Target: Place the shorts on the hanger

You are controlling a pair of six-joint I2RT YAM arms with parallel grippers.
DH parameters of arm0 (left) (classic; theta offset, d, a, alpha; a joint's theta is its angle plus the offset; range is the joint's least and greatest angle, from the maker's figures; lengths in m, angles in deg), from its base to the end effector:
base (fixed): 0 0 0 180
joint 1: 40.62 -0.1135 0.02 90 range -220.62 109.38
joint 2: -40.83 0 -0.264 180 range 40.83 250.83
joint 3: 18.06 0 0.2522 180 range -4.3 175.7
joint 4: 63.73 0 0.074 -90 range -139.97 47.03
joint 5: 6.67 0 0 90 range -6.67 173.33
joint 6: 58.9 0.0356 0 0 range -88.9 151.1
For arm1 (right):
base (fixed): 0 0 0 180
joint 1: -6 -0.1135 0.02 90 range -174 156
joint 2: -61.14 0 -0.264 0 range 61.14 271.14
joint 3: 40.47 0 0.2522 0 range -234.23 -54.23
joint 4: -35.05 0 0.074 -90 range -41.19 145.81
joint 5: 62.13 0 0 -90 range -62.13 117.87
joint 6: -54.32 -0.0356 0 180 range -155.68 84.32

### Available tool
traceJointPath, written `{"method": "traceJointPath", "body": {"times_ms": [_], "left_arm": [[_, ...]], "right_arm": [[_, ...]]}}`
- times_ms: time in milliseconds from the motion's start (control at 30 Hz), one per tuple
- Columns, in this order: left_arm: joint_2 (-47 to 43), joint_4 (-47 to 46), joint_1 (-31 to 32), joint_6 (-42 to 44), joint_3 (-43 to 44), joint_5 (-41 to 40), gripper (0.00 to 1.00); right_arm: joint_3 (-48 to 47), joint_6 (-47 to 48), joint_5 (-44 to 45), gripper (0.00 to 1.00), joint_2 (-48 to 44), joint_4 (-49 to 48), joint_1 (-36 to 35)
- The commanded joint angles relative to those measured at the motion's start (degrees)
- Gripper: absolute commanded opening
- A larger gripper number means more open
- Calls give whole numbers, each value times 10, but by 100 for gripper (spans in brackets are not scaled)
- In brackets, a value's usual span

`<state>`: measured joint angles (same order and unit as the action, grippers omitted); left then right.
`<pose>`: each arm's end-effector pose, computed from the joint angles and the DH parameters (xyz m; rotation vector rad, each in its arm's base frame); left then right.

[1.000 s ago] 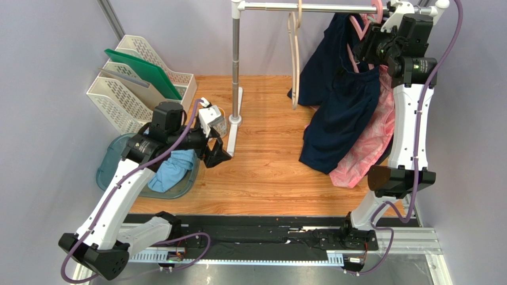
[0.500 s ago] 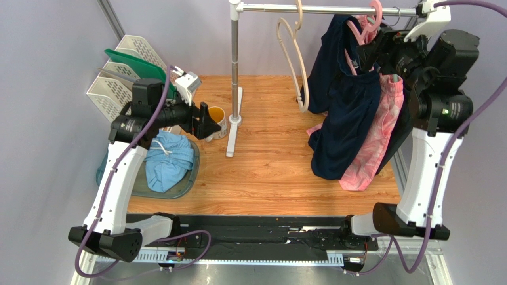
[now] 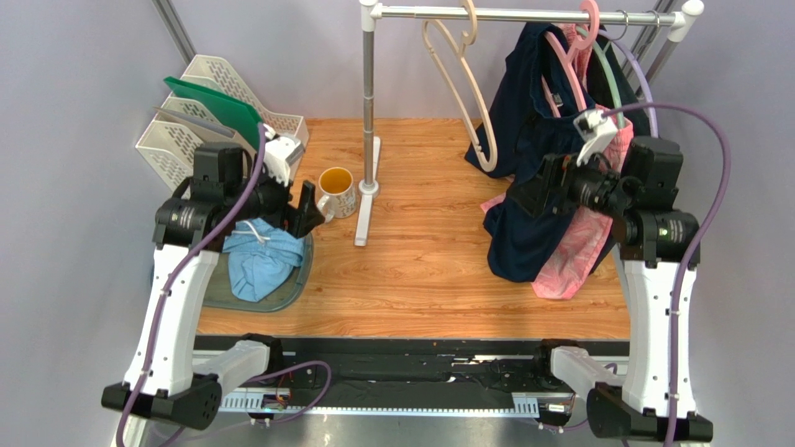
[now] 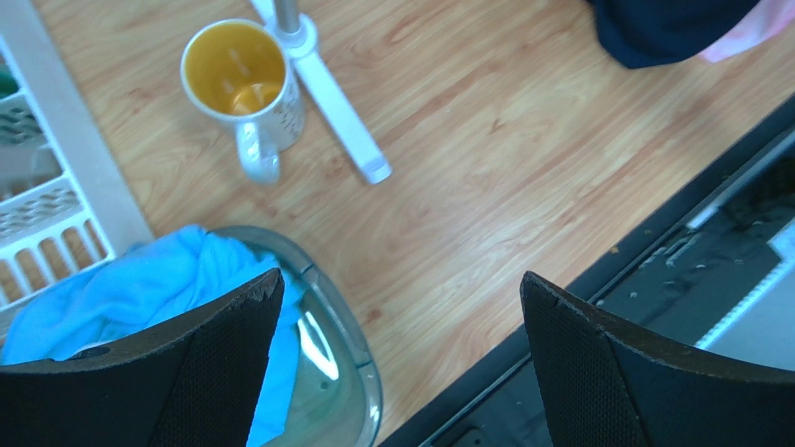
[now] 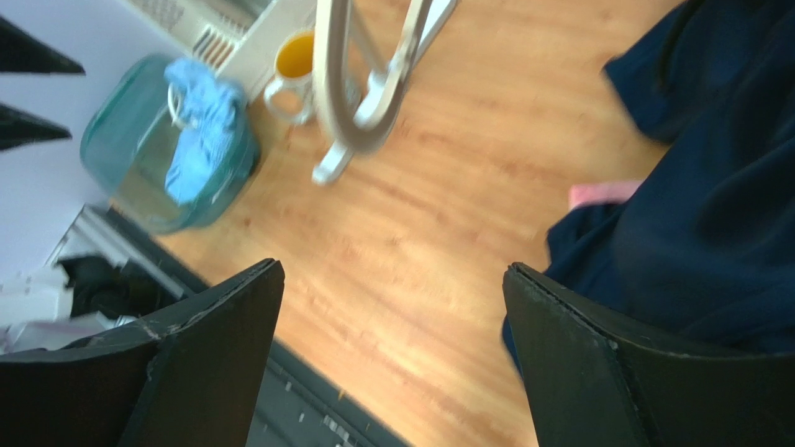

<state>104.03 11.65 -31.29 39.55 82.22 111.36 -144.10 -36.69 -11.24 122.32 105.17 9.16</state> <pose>0.1797 -0.0465 0.4359 0.5993 2.1200 -0.5541 0.1698 0.0131 0.4678 -0.3488 1.9700 0.6725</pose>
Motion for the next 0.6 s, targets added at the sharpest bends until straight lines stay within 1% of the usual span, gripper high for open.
{"method": "traceJointPath", "body": {"times_ms": [0,167,300,400,567], "left_arm": [[-76,33,-3,52,-62,-87,99],[-142,42,-3,77,-132,-145,100],[-168,51,-3,90,-166,-168,99],[-172,56,-3,100,-172,-183,99],[-172,51,-3,117,-175,-183,100]], "right_arm": [[58,68,-54,93,-80,41,-3],[150,113,-43,94,-143,61,-3],[188,156,-9,95,-179,72,-3],[194,187,28,95,-182,82,-3],[195,197,36,96,-190,86,-3]]}}
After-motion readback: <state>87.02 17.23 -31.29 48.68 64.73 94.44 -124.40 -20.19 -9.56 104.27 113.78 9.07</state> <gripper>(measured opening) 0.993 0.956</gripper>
